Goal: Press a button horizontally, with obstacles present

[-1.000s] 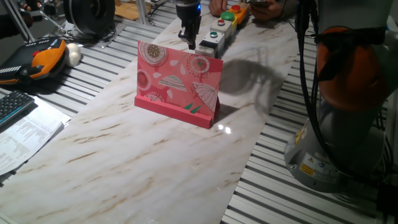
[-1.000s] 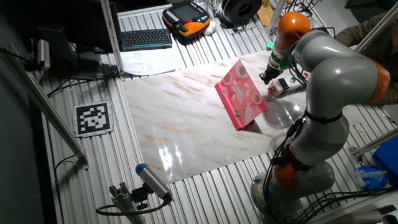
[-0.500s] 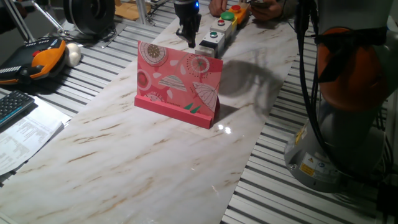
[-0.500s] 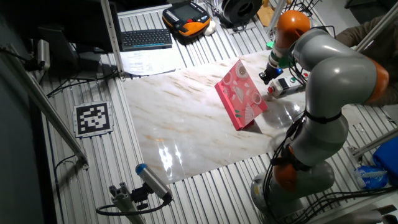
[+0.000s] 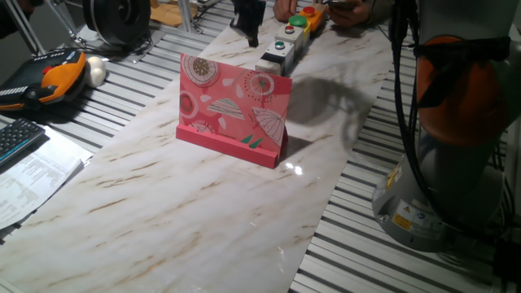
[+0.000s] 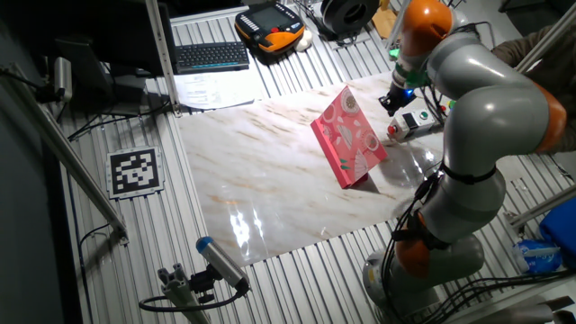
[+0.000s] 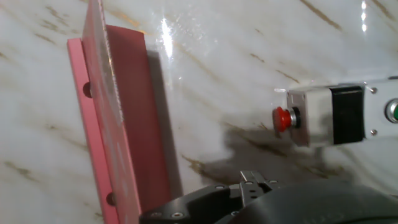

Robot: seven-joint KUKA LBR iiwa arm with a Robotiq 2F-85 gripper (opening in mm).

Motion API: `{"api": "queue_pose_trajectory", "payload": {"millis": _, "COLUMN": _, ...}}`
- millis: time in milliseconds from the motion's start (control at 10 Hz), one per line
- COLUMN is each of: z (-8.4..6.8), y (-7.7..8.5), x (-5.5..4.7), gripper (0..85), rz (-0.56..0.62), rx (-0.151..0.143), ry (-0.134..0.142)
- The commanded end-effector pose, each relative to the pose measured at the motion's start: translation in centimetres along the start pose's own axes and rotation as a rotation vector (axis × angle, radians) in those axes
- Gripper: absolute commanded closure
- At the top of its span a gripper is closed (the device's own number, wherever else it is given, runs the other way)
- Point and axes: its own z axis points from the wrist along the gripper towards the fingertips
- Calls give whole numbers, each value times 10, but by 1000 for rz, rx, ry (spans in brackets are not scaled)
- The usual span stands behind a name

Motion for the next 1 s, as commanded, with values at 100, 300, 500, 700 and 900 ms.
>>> {"api": "queue_pose_trajectory", "payload": {"millis": 100, "z": -20, "y": -1, "x": 4, "gripper": 850, "rz": 6, "rx": 0, "ry": 3}}
{"api": "queue_pose_trajectory", "payload": {"millis": 300, "z": -18, "y": 0, "x": 3, "gripper": 850, "rz": 9, "rx": 1, "ry": 0}}
{"api": "queue_pose_trajectory", "payload": {"millis": 500, "z": -14, "y": 2, "x": 2, "gripper": 850, "rz": 7, "rx": 10, "ry": -12}}
{"api": "queue_pose_trajectory", "payload": {"millis": 700, "z": -13, "y": 2, "x": 1, "gripper": 850, "rz": 5, "rx": 6, "ry": -16}}
{"api": "queue_pose_trajectory", "payload": {"millis": 900, "z": -13, "y": 3, "x": 0, "gripper": 850, "rz": -3, "rx": 5, "ry": -28}}
